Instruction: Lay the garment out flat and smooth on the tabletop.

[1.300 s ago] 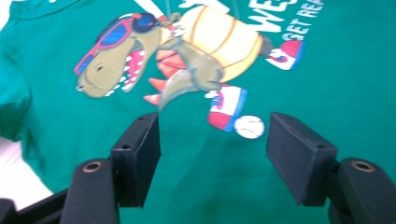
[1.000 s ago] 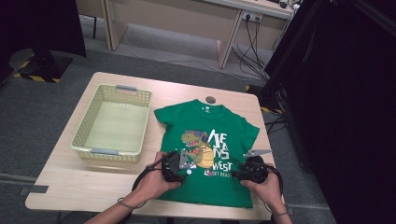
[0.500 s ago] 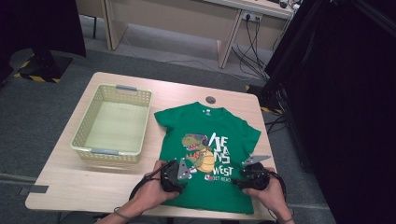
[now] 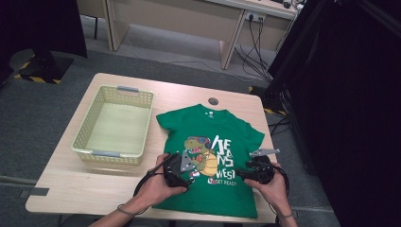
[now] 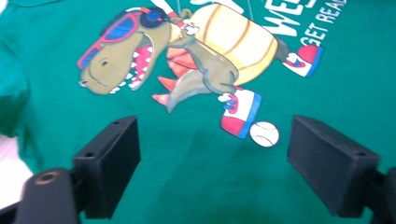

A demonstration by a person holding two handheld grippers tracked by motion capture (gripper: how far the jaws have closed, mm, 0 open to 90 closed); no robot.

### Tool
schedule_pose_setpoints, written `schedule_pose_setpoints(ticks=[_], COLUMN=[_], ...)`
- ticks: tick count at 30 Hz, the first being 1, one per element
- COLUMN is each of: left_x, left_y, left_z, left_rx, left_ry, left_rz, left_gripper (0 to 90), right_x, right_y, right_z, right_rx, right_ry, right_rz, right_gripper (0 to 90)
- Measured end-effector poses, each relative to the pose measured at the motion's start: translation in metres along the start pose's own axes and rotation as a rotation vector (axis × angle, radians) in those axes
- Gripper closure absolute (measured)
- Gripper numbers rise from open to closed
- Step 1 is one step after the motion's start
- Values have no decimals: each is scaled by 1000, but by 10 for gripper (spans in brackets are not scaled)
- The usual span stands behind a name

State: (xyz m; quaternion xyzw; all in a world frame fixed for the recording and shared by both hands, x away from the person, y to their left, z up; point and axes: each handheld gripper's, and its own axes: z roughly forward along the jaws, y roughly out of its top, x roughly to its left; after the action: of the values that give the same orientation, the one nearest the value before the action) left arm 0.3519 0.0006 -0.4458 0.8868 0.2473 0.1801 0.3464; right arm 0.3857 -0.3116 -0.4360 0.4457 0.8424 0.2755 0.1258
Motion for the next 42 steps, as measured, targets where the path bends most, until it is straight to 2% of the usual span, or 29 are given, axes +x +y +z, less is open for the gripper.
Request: schedule_pose_setpoints(ticks=[3,8,12,16,18,29,32,34,36,38,42], left_x=[1,-1,-4,-6,-8,-15,-12,-9,-7,-6,-5], left_y=[1,0,-4,-7,-8,-5,-4,-3,-2,0,3], left_z=[0,6,12,15,16,18,18,17,14,11,5], left_rx=[9,42,82,100,98,92,83,67,53,37,22], left_ry=[-11,-32,-52,-64,-69,-97,-101,-95,-83,-80,-76], left_rz=[3,17,31,39,32,51,38,22,12,-2,-1], left_gripper=[128,139,149,161,162,166,161,152,144,132,119], right_x=[1,4,6,7,7,2,1,1,0,1,4], right_y=[2,0,-2,-5,-8,-14,-14,-14,-11,-5,8], right_z=[2,8,13,17,18,14,14,13,8,-1,-19], right_rx=[-6,13,28,60,61,51,47,33,0,-41,-107], right_ry=[10,30,15,1,-7,-16,-14,-12,-9,-29,-45], right_rz=[3,2,-17,-37,-43,-40,-33,-23,9,45,64], right_gripper=[314,288,295,302,307,308,294,284,263,215,206])
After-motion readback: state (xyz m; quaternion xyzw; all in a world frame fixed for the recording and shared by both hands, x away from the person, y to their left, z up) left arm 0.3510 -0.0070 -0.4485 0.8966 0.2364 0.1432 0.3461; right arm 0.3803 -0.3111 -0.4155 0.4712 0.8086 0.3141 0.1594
